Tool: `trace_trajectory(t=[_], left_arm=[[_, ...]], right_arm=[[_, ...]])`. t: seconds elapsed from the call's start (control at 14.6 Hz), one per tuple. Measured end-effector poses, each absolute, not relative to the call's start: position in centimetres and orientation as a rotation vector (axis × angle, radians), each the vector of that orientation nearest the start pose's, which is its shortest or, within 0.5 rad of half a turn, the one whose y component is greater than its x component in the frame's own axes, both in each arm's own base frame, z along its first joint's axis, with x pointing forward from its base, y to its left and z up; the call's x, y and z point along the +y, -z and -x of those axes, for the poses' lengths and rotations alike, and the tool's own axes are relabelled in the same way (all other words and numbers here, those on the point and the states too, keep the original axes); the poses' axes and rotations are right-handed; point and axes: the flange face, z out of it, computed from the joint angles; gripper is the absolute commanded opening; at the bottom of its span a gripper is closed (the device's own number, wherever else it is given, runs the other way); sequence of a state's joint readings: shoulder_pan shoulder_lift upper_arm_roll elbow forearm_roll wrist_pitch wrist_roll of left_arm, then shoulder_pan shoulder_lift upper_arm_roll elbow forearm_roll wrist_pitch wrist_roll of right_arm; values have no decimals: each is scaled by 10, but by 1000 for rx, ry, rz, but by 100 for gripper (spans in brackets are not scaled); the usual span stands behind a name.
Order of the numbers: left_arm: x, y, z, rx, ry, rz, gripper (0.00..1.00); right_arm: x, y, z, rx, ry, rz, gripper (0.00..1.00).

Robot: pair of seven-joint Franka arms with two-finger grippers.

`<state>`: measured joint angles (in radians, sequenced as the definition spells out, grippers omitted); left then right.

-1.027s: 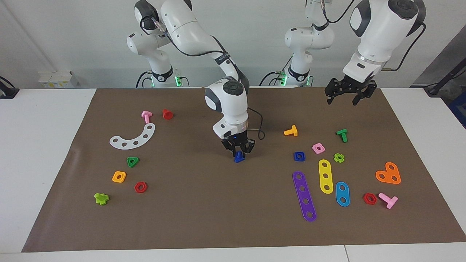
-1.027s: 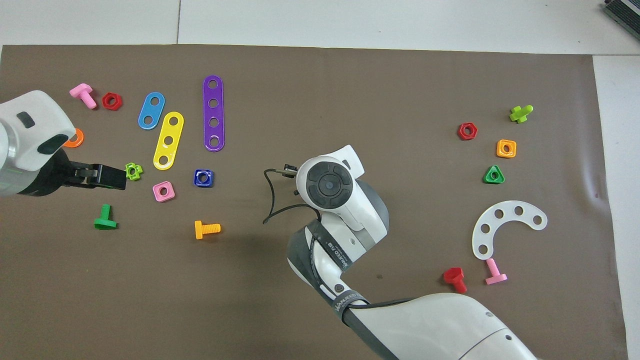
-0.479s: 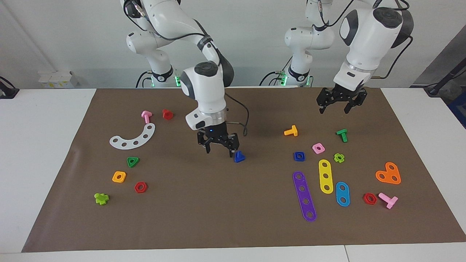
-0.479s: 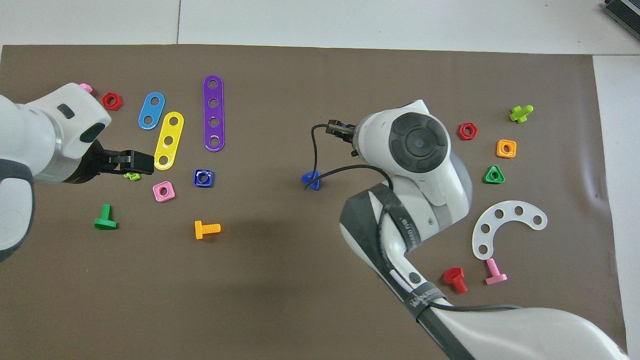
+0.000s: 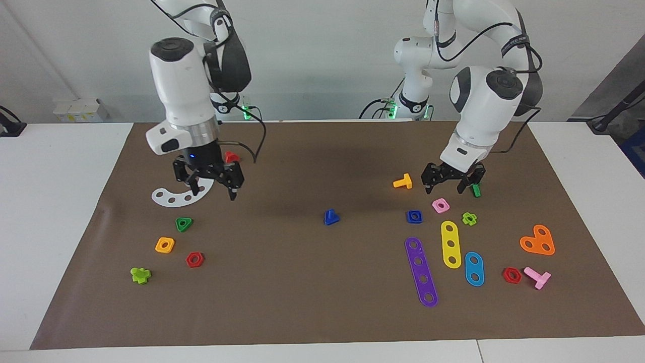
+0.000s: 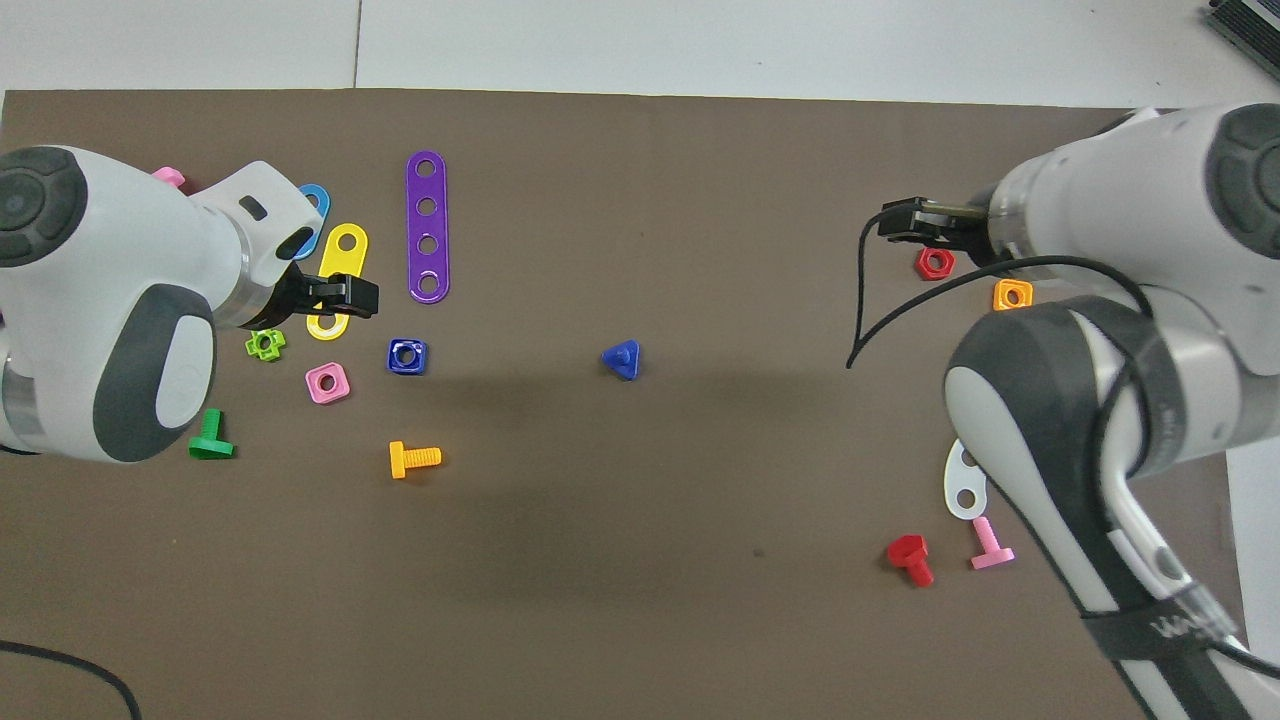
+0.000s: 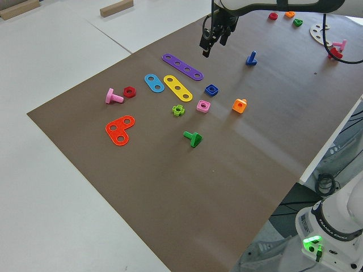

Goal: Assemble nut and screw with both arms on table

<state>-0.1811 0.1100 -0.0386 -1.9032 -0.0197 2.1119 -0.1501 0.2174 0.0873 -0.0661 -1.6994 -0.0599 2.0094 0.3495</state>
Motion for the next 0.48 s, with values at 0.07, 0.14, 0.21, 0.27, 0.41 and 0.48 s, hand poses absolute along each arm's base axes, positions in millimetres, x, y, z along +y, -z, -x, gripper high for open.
trace_trajectory(t=[0.07, 0.14, 0.21, 0.27, 0.41, 0.48], left_arm=[[-132, -438, -581, 100, 168, 3177, 94], [-135, -427, -578, 108, 175, 3177, 92], [-140, -417, -574, 122, 167, 3177, 92], [-145, -408, -570, 139, 152, 3176, 91], [-156, -390, -563, 181, 119, 3164, 91], [-162, -379, -561, 204, 98, 3155, 91]], right_arm=[[70, -569, -596, 258, 338, 3128, 100], [54, -583, -586, 244, 307, 3133, 100], [42, -596, -576, 237, 274, 3124, 100], [30, -609, -566, 235, 246, 3115, 100], [7, -634, -547, 210, 196, 3124, 100], [-1, -645, -538, 172, 164, 3134, 100]])
